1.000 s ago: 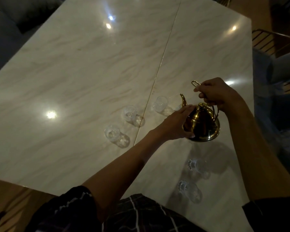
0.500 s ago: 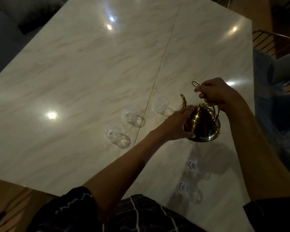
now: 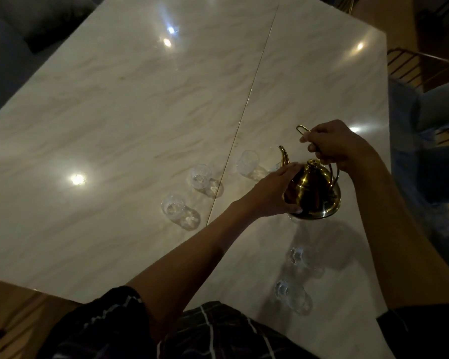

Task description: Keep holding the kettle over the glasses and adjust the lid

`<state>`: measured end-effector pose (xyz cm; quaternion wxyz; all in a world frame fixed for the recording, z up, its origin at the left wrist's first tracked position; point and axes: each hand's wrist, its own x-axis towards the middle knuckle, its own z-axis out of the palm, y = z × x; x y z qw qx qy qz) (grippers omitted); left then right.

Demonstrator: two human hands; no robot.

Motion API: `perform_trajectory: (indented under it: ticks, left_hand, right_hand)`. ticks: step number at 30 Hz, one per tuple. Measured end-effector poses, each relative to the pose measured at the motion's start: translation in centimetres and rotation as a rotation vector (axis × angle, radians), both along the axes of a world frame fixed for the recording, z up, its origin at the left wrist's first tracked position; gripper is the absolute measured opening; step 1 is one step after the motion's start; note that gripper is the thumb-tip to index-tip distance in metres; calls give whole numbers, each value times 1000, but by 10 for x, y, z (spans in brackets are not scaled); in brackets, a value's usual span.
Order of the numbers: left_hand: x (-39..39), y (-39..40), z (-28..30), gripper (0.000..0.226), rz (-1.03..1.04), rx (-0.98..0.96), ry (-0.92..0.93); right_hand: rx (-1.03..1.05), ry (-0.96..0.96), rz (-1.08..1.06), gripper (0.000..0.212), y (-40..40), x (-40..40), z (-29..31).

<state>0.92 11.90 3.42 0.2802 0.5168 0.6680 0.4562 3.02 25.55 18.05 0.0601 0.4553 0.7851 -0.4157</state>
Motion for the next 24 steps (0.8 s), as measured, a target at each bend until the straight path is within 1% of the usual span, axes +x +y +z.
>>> perform_trajectory:
  ticks: [16,24]
  left_hand:
    - [3,9,-2,107,1,1,16]
    - [4,6,2,106,6,35,33]
  right_hand:
    - [22,4,-8,24,5,5,4]
    - [31,-4,-1,24,5,5,4]
